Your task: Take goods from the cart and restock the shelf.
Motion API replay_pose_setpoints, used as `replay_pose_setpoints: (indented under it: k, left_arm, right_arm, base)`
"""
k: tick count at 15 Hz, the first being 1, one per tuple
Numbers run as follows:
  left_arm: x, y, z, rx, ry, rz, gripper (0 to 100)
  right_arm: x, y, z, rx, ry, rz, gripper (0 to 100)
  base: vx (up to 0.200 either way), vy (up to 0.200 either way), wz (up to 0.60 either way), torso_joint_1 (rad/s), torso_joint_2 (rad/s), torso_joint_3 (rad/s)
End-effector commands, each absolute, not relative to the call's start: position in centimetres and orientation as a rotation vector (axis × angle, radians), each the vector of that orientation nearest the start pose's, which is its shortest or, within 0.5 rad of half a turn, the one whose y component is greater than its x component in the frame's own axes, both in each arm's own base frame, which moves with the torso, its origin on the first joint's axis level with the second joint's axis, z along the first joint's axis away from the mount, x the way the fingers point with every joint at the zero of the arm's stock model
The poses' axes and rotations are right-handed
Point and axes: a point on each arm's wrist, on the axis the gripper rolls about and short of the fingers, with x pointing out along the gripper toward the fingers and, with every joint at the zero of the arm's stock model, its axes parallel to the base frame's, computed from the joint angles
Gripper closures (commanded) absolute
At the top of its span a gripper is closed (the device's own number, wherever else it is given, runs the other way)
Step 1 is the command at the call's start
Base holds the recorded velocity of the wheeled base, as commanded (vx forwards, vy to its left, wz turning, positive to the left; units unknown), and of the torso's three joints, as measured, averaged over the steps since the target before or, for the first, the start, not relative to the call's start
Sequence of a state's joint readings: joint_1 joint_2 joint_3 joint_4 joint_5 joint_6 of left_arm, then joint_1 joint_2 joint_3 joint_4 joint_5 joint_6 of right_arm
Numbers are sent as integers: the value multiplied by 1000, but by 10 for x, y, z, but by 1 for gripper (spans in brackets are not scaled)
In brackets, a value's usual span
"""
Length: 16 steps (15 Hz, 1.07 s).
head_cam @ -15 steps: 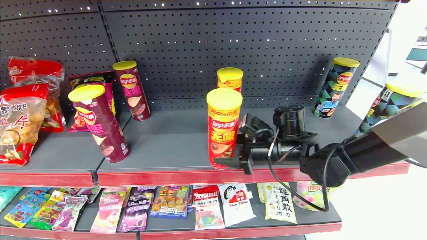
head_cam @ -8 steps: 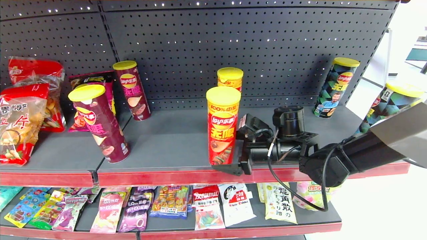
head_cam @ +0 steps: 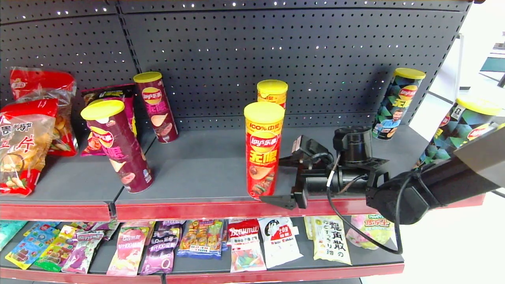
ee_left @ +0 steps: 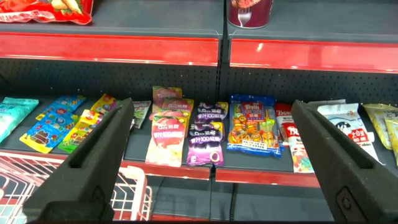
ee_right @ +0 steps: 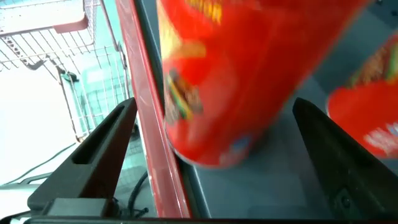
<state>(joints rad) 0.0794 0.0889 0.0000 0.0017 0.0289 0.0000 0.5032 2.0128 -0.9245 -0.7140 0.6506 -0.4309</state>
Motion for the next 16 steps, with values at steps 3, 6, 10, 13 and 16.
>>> replay_pose_setpoints:
  k: [3, 6, 10, 13, 16]
  left_arm:
    - [-16, -1, 77, -2, 92, 109, 0]
    - [-16, -1, 77, -2, 92, 109, 0]
    - [-16, -1, 77, -2, 92, 109, 0]
    - [-16, -1, 77, -2, 92, 109, 0]
    - [-16, -1, 77, -2, 92, 109, 0]
  right_arm:
    - [289, 153, 137, -359, 152, 1060, 0]
    - [252, 134, 154, -289, 175, 999, 0]
    - [188, 98, 165, -242, 156, 931, 0]
    - [129, 74, 160, -176, 146, 886, 0]
    - [103, 61, 152, -178, 116, 887, 0]
  base:
    - [0, 0, 0, 0, 0, 0]
    - [0, 0, 0, 0, 0, 0]
    - [0, 0, 0, 0, 0, 0]
    - [0, 0, 0, 0, 0, 0]
    - [0, 0, 0, 0, 0, 0]
